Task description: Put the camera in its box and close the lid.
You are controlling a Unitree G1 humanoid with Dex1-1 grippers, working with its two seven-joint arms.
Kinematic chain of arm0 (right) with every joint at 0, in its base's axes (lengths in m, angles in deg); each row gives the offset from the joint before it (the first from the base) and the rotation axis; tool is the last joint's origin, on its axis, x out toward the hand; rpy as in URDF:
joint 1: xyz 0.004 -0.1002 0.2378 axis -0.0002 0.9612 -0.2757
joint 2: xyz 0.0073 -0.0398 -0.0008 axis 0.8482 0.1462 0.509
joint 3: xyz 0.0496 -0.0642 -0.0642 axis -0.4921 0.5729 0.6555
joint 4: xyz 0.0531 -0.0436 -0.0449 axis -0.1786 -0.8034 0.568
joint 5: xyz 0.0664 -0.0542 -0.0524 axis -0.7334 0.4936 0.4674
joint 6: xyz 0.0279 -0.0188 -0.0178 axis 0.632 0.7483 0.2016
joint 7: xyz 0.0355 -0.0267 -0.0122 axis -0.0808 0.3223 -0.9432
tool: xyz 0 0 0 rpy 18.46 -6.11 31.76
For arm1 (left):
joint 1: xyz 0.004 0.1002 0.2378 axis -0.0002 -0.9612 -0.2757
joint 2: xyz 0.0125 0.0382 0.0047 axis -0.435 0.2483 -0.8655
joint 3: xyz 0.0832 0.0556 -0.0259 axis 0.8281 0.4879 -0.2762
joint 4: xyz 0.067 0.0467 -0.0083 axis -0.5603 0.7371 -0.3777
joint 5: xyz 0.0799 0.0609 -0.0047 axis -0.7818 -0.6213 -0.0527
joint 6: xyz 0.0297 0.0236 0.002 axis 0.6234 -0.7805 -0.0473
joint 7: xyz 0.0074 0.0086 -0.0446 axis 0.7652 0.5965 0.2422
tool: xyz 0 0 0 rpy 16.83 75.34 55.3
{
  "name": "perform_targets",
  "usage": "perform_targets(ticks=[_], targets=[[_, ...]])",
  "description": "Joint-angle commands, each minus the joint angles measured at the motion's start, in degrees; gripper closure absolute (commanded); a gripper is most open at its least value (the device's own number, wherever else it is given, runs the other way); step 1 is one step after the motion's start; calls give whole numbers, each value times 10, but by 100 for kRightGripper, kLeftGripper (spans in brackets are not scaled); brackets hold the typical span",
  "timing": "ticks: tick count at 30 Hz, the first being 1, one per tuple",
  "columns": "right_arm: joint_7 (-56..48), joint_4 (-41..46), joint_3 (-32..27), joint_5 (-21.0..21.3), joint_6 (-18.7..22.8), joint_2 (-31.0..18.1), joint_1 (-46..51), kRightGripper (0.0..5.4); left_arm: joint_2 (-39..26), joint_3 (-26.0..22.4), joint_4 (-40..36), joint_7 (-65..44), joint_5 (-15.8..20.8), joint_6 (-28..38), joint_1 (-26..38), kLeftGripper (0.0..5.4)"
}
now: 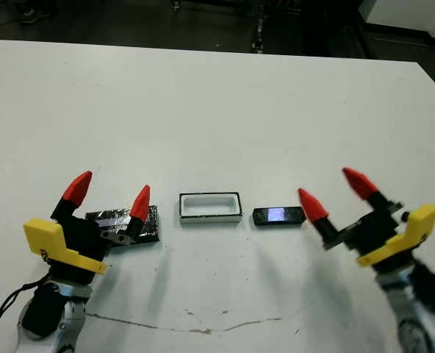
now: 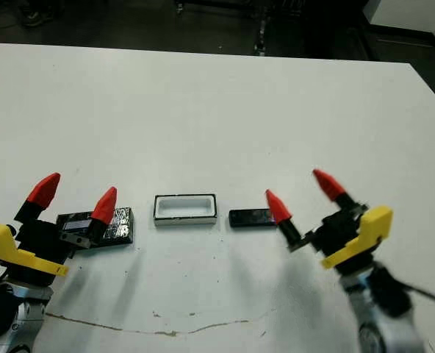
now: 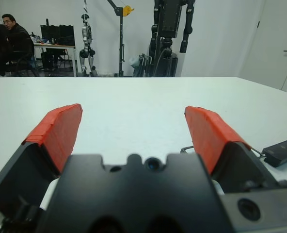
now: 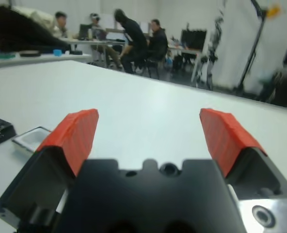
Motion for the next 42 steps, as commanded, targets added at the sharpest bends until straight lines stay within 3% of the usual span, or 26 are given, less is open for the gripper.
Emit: perform_targets(ticks=[1,3,5,9,12,19,25,31,35,42], targets=[[-69,-42,-9,-16,48,-85,-80,0,4,2,0,4,-4,0,-8,1],[-103,-61,0,-14,79,-126,-128,0,4,2,1,3,-4,3,-8,1],[-141,-85,19,0,85,-155,-171,0,4,3,0,3,-3,1,-9,1],[-275,-173,81,22,75,-192,-270,0,6,5,-4,8,-8,1,-12,1],[-368,-219,128,59,31,-206,-332,0,5,5,-7,9,-9,-1,-14,1],[-478,-275,191,104,-19,-194,-392,0,5,7,-12,11,-9,-4,-17,1],[-545,-320,258,132,48,-183,-441,0,2,8,-20,13,-6,-17,-17,1],[-557,-346,300,170,82,-165,-456,0,0,9,-22,15,-14,-21,-16,1],[-560,-380,303,176,48,-143,-454,0,1,9,-21,14,-15,-22,-15,1],[-561,-405,315,193,32,-126,-453,0,2,10,-27,16,-14,-30,-15,1]])
